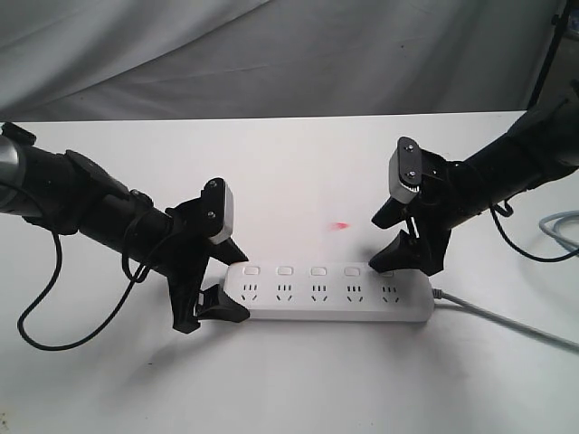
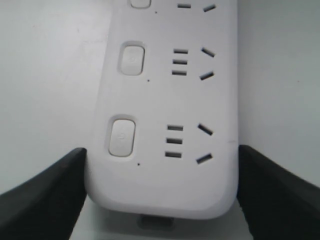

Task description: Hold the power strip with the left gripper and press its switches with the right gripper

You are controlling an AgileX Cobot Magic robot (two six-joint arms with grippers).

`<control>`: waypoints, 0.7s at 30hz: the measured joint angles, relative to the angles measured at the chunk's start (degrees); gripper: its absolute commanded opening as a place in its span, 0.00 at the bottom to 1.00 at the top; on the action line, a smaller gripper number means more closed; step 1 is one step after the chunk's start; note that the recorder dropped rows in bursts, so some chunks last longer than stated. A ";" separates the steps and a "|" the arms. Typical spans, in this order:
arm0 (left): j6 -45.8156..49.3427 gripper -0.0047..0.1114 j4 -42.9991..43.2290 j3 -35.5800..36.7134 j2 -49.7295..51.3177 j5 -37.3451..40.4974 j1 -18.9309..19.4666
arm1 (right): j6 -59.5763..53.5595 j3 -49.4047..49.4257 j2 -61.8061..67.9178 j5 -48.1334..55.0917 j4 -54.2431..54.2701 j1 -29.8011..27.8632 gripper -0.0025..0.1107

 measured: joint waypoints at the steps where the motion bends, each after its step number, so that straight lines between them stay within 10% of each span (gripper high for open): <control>1: 0.00 0.04 0.00 0.00 0.00 0.00 0.00 | 0.14 0.00 0.00 0.00 0.00 0.00 0.65; 21: 0.00 0.04 0.00 0.00 0.00 0.00 0.00 | 2.65 -0.18 -0.11 -0.50 -2.00 0.00 0.65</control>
